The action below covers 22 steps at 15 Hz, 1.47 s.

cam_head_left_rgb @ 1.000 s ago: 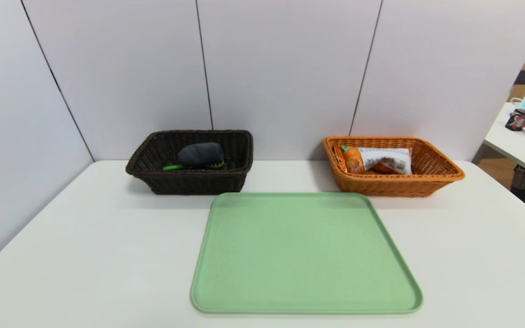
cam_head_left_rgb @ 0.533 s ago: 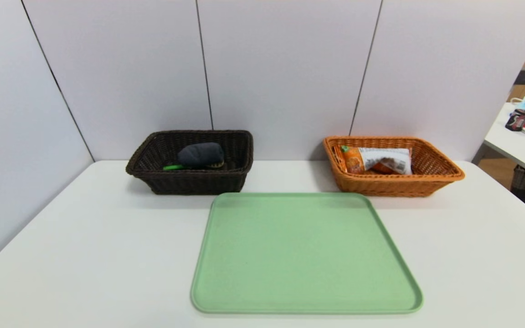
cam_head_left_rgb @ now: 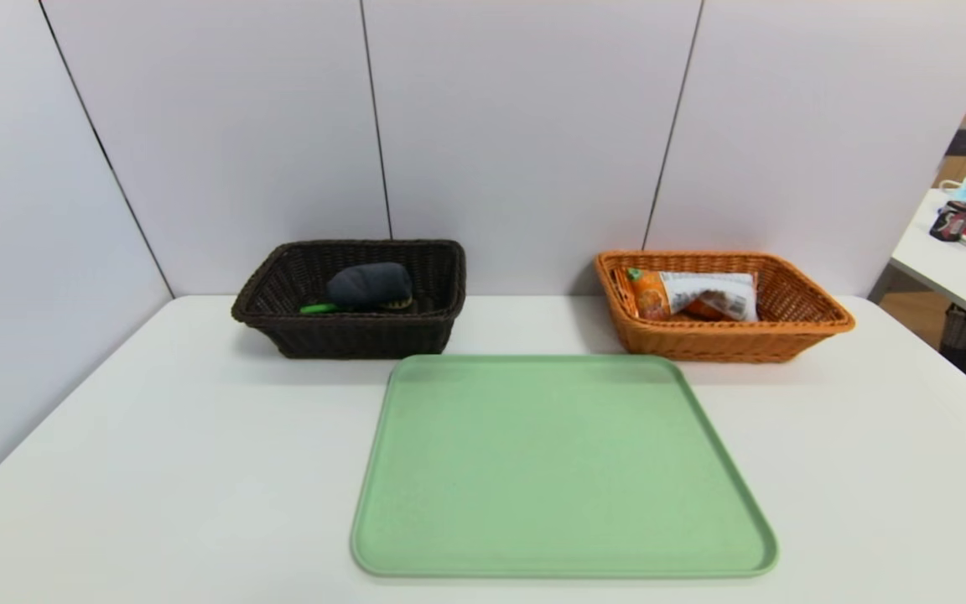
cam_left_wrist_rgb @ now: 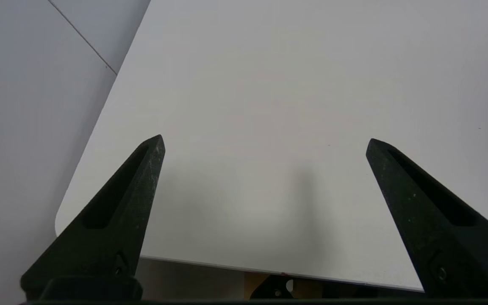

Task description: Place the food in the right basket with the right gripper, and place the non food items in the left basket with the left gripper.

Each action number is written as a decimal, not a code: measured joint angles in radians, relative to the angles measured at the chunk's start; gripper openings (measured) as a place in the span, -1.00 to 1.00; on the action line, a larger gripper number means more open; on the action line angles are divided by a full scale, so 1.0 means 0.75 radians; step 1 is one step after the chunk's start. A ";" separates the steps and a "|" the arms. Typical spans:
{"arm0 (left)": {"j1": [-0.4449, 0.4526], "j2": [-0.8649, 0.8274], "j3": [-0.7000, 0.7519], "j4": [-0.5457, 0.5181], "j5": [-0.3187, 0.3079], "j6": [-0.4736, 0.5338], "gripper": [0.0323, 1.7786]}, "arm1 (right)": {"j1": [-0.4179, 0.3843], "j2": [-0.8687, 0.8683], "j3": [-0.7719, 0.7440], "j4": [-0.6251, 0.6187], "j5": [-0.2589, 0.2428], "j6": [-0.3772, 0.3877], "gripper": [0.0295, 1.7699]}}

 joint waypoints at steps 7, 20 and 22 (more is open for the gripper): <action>-0.003 -0.107 0.068 -0.267 -0.141 -0.005 0.90 | 0.003 -0.162 0.030 -0.218 0.006 -0.043 0.92; -0.003 -0.117 0.330 -0.545 -0.311 -0.028 0.90 | 0.003 -0.192 0.633 -0.896 -0.160 -0.237 0.92; -0.003 -0.117 0.332 -0.545 -0.309 -0.048 0.90 | 0.003 -0.192 0.710 -0.912 -0.168 -0.241 0.92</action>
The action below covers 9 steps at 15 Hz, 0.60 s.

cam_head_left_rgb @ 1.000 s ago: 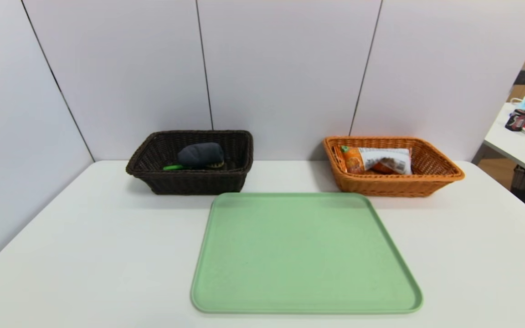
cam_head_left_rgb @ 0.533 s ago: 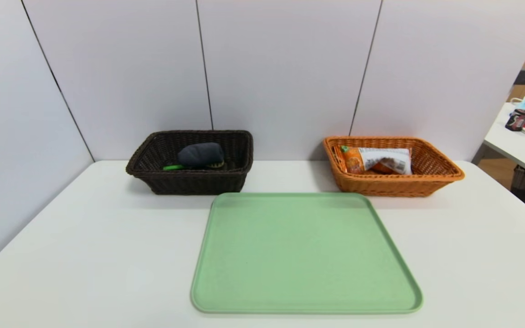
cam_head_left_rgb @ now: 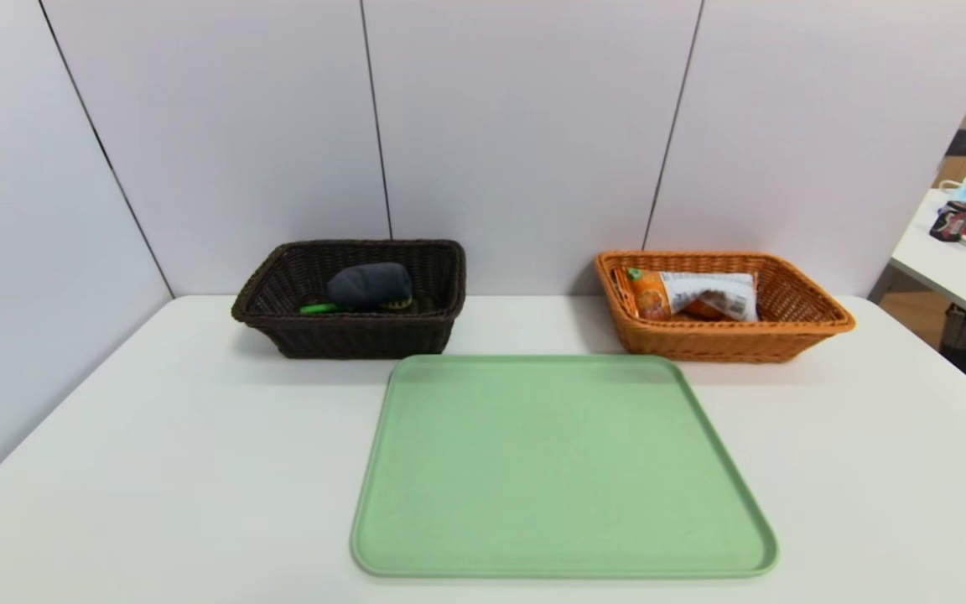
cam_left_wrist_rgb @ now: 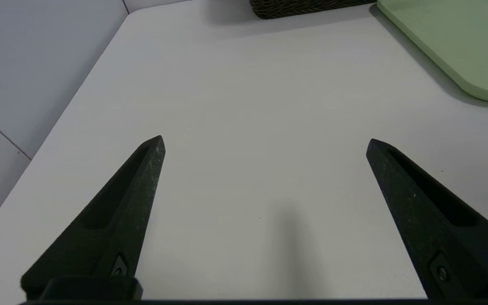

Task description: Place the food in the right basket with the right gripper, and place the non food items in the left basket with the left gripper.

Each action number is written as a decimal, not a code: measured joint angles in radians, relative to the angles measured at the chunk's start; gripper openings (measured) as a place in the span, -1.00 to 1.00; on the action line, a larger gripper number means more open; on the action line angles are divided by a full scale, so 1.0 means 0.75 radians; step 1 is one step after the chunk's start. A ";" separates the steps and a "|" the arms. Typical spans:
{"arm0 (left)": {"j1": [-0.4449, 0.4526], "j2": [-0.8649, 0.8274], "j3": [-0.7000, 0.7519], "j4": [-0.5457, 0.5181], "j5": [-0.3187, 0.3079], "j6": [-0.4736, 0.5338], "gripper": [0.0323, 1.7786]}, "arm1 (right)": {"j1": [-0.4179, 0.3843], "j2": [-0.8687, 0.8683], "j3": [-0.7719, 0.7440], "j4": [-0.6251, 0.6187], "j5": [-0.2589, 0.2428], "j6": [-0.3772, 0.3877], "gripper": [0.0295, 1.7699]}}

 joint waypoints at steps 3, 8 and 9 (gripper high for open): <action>0.000 0.000 0.002 0.000 0.005 -0.017 0.90 | 0.000 0.000 0.057 0.017 0.009 0.005 0.92; 0.000 0.000 0.003 0.000 0.005 -0.037 0.90 | 0.002 0.000 0.069 0.058 0.033 0.054 0.92; 0.000 0.000 0.003 0.000 0.005 -0.047 0.90 | 0.002 0.000 0.066 0.061 0.033 0.055 0.92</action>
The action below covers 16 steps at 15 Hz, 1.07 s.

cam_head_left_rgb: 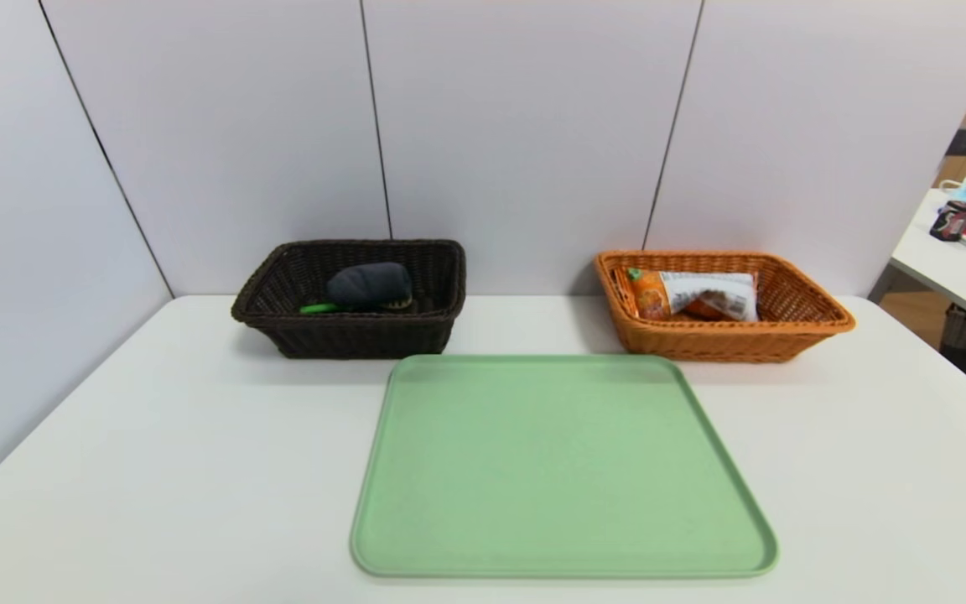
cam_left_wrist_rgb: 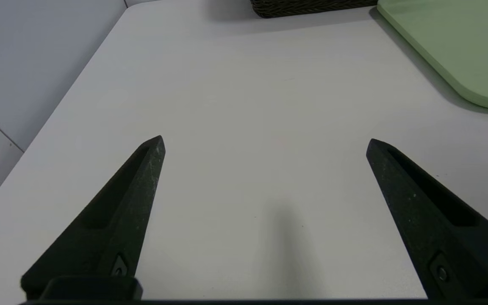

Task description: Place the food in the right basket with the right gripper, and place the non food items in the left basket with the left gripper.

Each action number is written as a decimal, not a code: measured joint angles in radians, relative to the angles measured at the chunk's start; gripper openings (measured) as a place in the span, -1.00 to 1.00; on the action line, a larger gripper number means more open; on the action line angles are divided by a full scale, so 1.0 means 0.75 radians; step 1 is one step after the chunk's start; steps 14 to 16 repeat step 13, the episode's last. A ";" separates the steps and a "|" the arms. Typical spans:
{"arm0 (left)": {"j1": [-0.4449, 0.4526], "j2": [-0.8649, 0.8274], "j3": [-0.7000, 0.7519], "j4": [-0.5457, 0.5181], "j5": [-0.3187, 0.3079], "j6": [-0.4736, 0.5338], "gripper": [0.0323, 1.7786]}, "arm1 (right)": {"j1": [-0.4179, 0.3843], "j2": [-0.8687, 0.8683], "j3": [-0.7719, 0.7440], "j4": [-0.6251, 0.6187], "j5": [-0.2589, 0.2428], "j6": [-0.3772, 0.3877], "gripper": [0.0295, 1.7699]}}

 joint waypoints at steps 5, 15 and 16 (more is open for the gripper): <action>0.000 0.000 0.000 0.000 0.002 -0.005 0.90 | 0.000 0.000 0.001 -0.019 0.001 0.003 0.92; 0.000 0.001 0.000 0.000 0.002 -0.003 0.90 | 0.000 0.000 -0.003 0.003 0.000 -0.003 0.92; 0.000 0.001 0.000 0.000 0.002 -0.003 0.90 | 0.000 0.000 -0.003 0.003 0.000 -0.003 0.92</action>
